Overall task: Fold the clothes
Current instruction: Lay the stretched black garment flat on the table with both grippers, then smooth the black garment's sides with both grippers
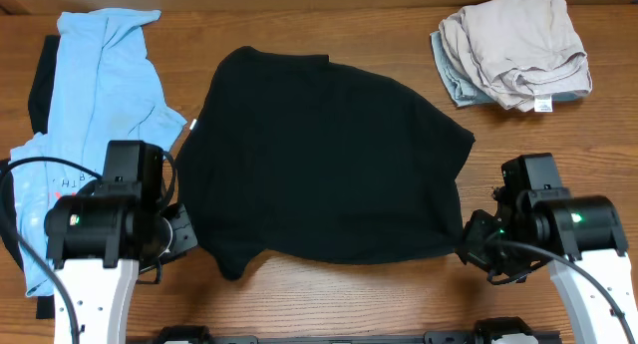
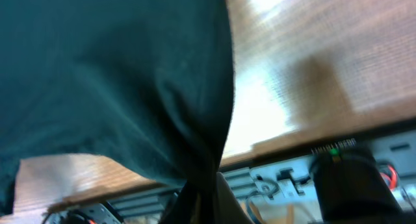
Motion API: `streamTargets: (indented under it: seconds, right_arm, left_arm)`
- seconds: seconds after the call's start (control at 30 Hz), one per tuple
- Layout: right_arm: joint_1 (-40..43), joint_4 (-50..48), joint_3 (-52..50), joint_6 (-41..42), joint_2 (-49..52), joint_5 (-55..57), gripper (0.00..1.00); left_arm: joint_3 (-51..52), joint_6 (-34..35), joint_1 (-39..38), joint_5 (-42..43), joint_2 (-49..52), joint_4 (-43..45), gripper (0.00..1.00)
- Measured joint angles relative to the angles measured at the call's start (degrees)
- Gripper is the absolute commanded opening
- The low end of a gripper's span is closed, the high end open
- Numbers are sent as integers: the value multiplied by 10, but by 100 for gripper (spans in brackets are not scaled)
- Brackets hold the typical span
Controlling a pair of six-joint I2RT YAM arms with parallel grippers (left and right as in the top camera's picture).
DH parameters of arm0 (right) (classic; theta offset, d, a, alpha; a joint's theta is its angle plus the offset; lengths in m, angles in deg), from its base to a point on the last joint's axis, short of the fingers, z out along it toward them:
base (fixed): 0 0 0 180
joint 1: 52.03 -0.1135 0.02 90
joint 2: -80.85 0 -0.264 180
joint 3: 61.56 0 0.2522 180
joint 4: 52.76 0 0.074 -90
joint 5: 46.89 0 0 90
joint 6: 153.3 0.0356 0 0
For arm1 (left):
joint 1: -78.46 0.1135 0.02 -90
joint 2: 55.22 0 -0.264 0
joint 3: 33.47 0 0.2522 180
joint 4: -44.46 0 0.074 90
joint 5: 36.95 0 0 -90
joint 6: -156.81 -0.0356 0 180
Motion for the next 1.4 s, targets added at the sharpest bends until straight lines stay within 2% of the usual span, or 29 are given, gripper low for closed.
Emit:
streamTargets:
  seconds: [0.33,0.63,0.93,1.1,1.2,1.27,1.4]
  right_arm:
    - [0,-115,0,1,43,34,4]
    - [0,-245,0,-14,151,70,4]
    - [0,-334,0,-28,287,90,4]
    - [0,-388,0,-35,347,102,5]
    - [0,-421,0,-36,369,105,15]
    - [0,-439,0,-40,377,106,23]
    - [0,-469,0,-57,380,104,29]
  left_arm:
    - [1,-29,0,-28,45,167,4]
    - [2,-42,0,-58,191,342,4]
    - [2,-49,0,-62,337,508,4]
    - [2,-52,0,-62,388,574,9]
    - [2,-55,0,-65,403,604,19]
    - [2,-54,0,-67,405,620,20]
    - [2,-55,0,-69,405,636,21]
